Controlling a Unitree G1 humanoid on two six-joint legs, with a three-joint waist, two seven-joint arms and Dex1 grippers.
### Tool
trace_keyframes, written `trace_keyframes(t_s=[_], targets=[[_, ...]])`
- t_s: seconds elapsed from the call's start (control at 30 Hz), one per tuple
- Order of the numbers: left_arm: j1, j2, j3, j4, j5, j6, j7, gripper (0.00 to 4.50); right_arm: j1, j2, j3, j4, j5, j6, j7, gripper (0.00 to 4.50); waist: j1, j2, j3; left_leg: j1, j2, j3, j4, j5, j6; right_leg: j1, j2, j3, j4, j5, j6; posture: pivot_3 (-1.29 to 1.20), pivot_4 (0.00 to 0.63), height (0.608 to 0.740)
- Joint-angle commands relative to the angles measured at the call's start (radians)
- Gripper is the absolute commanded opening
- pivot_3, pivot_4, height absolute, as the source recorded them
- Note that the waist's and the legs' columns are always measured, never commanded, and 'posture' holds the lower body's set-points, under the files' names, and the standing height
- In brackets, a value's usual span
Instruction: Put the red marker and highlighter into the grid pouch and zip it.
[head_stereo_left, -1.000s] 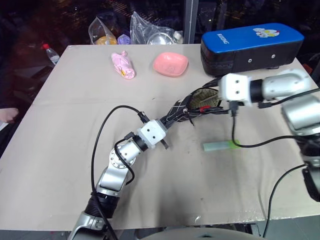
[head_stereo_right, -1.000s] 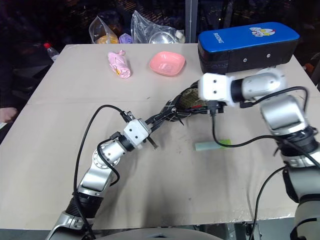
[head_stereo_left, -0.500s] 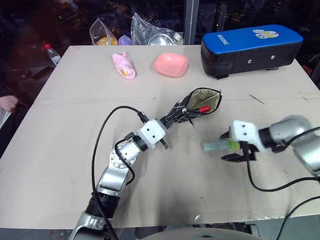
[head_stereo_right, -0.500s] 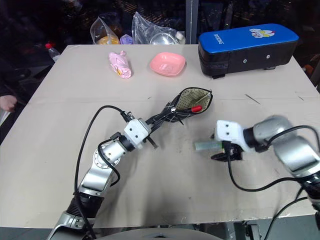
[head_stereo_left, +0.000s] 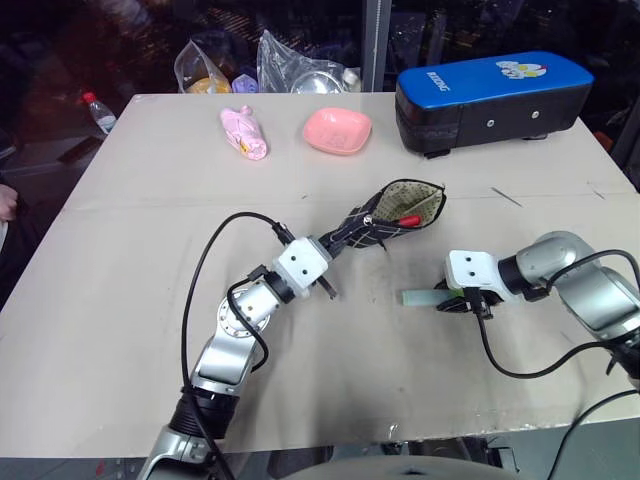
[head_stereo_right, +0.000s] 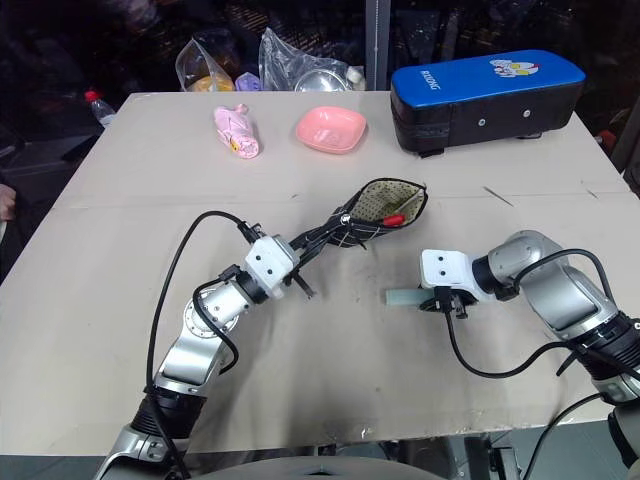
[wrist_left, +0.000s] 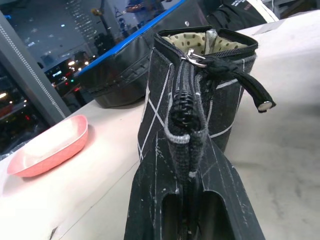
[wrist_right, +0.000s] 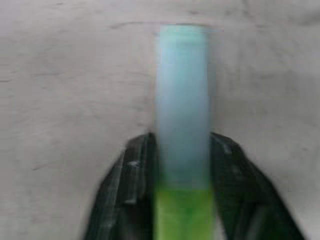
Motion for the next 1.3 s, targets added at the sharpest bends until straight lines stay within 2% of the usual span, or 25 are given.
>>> trace_keyframes(t_s=[0.03,0.2,0.4,0.57,0.67,0.83,1.03,1.3], targets=[[0.004,0.009,0.012,-0.043,-0.008,-0.017,-0.003,0.0,-0.033,-0.044,-0.07,0.001,-0.023,0.004,-0.005,0.75,0.002,0.0,0.0,0.0,0.0,0.0,0.0,0.0,0.0,0.0,0.0,0.0,0.0,0.0,-0.001,0.0,0.15,0.74],[0.0,0.015,0.008,-0.036,-0.004,-0.024,-0.004,0.0,-0.102,-0.114,-0.2,-0.124,0.105,0.063,0.066,0.75,0.004,0.002,0.001,-0.002,0.0,0.0,0.0,0.0,0.0,-0.002,-0.001,0.001,0.0,0.004,-0.001,0.0,0.15,0.74],[-0.007,0.01,0.0,-0.022,0.0,-0.036,-0.006,0.0,-0.261,-0.065,-0.256,-0.075,0.079,0.047,-0.022,0.75,0.002,0.002,0.001,-0.002,0.0,-0.002,-0.003,0.0,0.0,-0.002,0.001,0.0,-0.001,0.004,-0.002,0.0,0.15,0.74],[-0.013,0.008,-0.004,-0.015,0.004,-0.043,-0.009,0.0,-0.323,-0.006,-0.182,-0.011,-0.035,-0.028,-0.084,0.75,0.003,0.002,0.001,-0.002,0.0,-0.001,-0.002,0.0,0.0,-0.002,0.0,0.0,-0.001,0.004,-0.002,0.0,0.15,0.74],[-0.019,0.009,-0.006,-0.012,0.008,-0.048,-0.01,0.0,-0.37,0.003,-0.103,0.058,-0.172,-0.153,-0.115,0.75,0.003,0.002,0.001,-0.003,0.0,0.0,-0.002,0.0,0.0,-0.002,0.0,0.0,-0.001,0.004,-0.002,0.0,0.15,0.74],[-0.022,0.006,-0.007,-0.009,0.008,-0.051,-0.01,0.0,-0.422,0.036,-0.01,0.117,-0.289,-0.317,-0.099,0.75,0.001,0.003,0.002,-0.003,0.0,0.001,-0.002,0.0,0.0,-0.003,0.001,0.0,-0.001,0.004,-0.002,0.0,0.15,0.74],[-0.016,0.002,-0.015,-0.014,0.013,-0.057,-0.009,0.0,-0.44,0.172,0.008,0.101,-0.283,-0.345,-0.092,0.75,-0.002,0.003,0.002,-0.002,0.0,0.001,-0.002,0.0,-0.001,-0.003,0.002,0.0,0.0,0.004,-0.002,0.0,0.15,0.74],[-0.012,-0.007,-0.016,-0.015,0.015,-0.055,0.0,0.0,-0.416,0.248,-0.014,0.121,-0.262,-0.351,-0.114,0.75,0.003,0.003,0.002,-0.003,0.0,0.002,-0.002,0.0,-0.001,-0.003,0.0,0.0,-0.001,0.004,-0.001,0.0,0.15,0.74]])
